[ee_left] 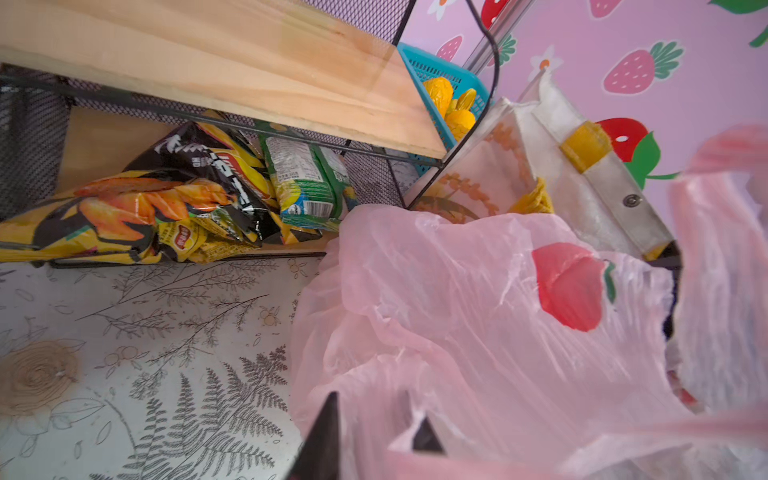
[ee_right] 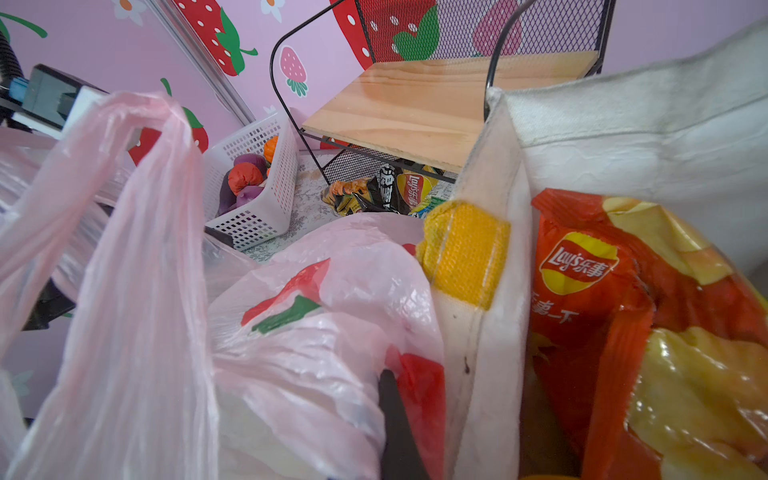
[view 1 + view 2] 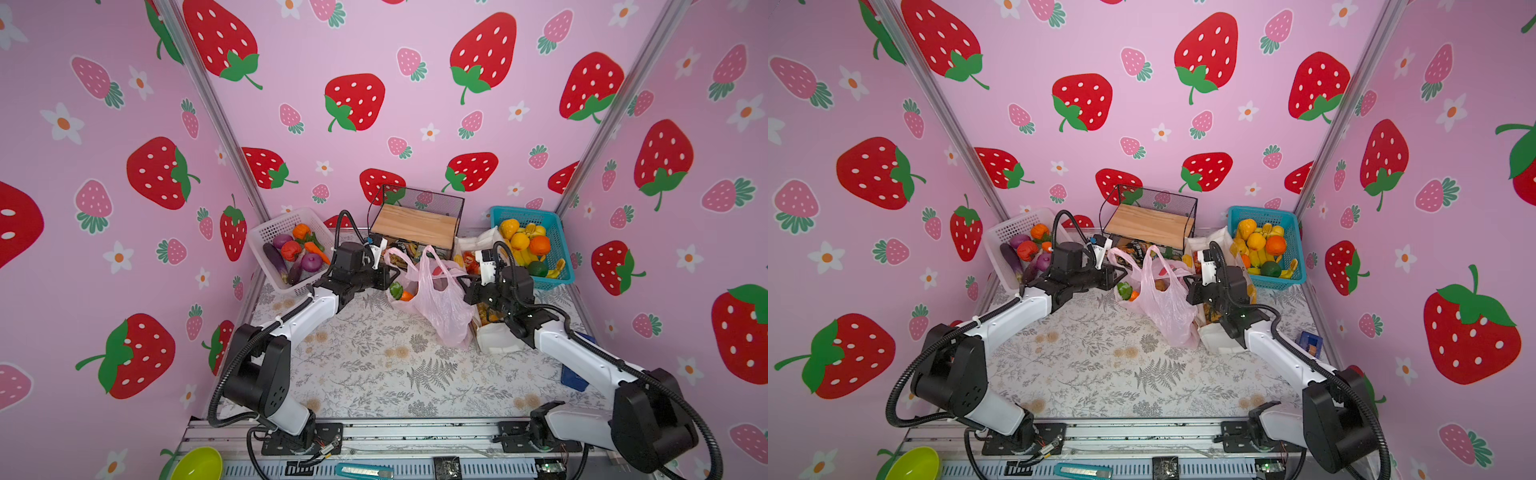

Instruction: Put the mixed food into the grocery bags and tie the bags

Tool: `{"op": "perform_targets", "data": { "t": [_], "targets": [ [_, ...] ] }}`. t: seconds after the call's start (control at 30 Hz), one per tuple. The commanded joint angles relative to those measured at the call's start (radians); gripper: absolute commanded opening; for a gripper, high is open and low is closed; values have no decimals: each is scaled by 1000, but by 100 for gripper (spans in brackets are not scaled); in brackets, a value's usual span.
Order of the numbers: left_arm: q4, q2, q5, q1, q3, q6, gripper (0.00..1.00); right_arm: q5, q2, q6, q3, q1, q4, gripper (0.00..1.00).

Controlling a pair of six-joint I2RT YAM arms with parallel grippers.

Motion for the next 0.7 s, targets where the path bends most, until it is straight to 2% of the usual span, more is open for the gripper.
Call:
{"op": "perform_targets", "data": {
  "t": [0.0,0.07,0.1,0.2,0.3,0.4,0.53,0.67],
  "targets": [
    [-10,-6,51,4,44,33,11,5,0,-3,7,0,2,0],
    [-34,-32,50,4,43,18,7,16,-6,-6,12,-1,-8,0],
    [-47,-53,53,1,40,-2,0,22,-12,-9,17,-1,-16,0],
    [-111,-134,55,-30,46,-106,0,40,-46,-19,41,-1,-56,0],
    [-274,-210,26,-72,105,-211,0,68,-93,-35,71,-1,-107,0],
    [-405,-255,65,-77,158,-303,0,71,-139,-54,101,-1,-170,0],
    [-539,-291,121,-74,222,-291,0,17,-188,-70,128,-1,-235,0],
    [-616,-264,119,-44,272,-277,0,-20,-214,-74,138,1,-284,0]
  ]
}}
